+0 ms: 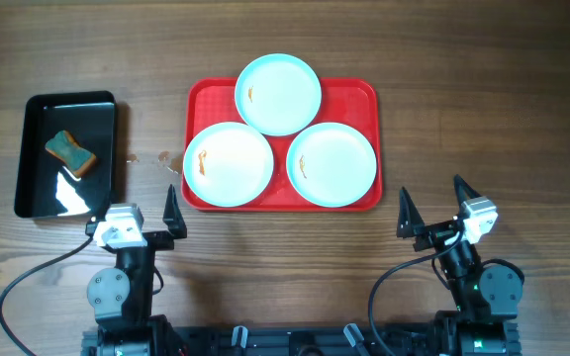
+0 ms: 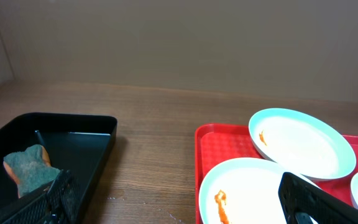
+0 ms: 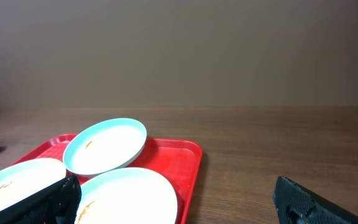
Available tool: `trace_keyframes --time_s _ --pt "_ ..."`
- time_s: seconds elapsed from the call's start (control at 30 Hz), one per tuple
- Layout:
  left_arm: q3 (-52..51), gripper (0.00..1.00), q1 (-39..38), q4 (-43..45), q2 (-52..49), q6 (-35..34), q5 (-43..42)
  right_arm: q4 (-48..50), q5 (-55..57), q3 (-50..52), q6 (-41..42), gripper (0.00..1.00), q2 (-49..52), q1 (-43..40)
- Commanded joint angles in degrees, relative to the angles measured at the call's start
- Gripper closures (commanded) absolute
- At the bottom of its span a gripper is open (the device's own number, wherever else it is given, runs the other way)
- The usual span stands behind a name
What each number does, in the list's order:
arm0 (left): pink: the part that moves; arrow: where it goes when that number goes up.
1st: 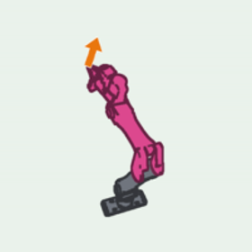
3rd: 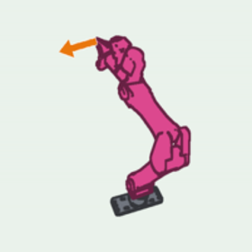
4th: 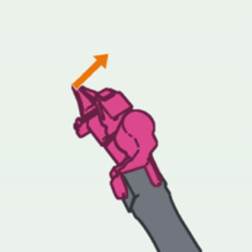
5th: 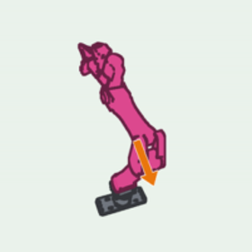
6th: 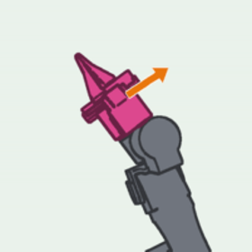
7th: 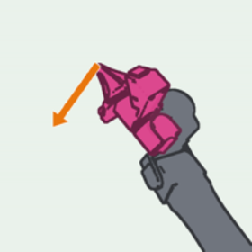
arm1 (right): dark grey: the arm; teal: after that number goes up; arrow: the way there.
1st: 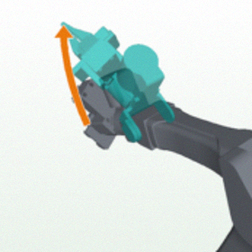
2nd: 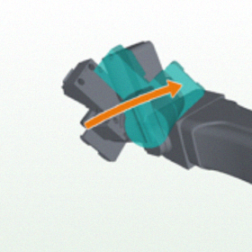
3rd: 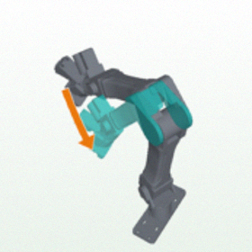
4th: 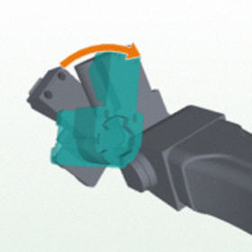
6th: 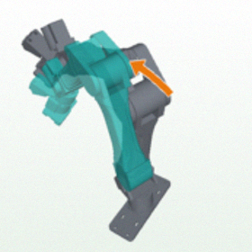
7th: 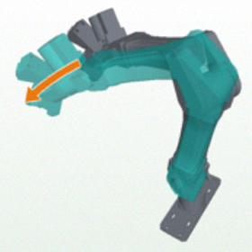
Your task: Clean dirty plates on tray and stack at the side
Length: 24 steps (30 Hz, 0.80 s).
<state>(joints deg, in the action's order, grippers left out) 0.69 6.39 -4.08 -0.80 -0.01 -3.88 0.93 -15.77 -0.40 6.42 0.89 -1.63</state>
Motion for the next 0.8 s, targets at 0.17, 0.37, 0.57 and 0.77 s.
trace_keyframes --time_s 0.17,0.37,0.57,0.77 --pt "-0.3 0.00 -0.3 -0.2 0.3 1.1 1.0 0.3 0.8 0.1 0.7 0.00 0.2 -0.2" --pt "-0.3 0.00 -0.3 -0.2 0.3 1.1 1.0 0.3 0.8 0.1 0.7 0.00 0.2 -0.2" --pt "-0.3 0.00 -0.3 0.3 0.3 -2.4 -3.1 0.3 0.8 0.1 0.7 0.00 0.2 -0.2" --pt "-0.3 0.00 -0.3 1.7 0.3 -36.5 -38.9 0.3 0.8 0.1 0.7 0.00 0.2 -0.2"
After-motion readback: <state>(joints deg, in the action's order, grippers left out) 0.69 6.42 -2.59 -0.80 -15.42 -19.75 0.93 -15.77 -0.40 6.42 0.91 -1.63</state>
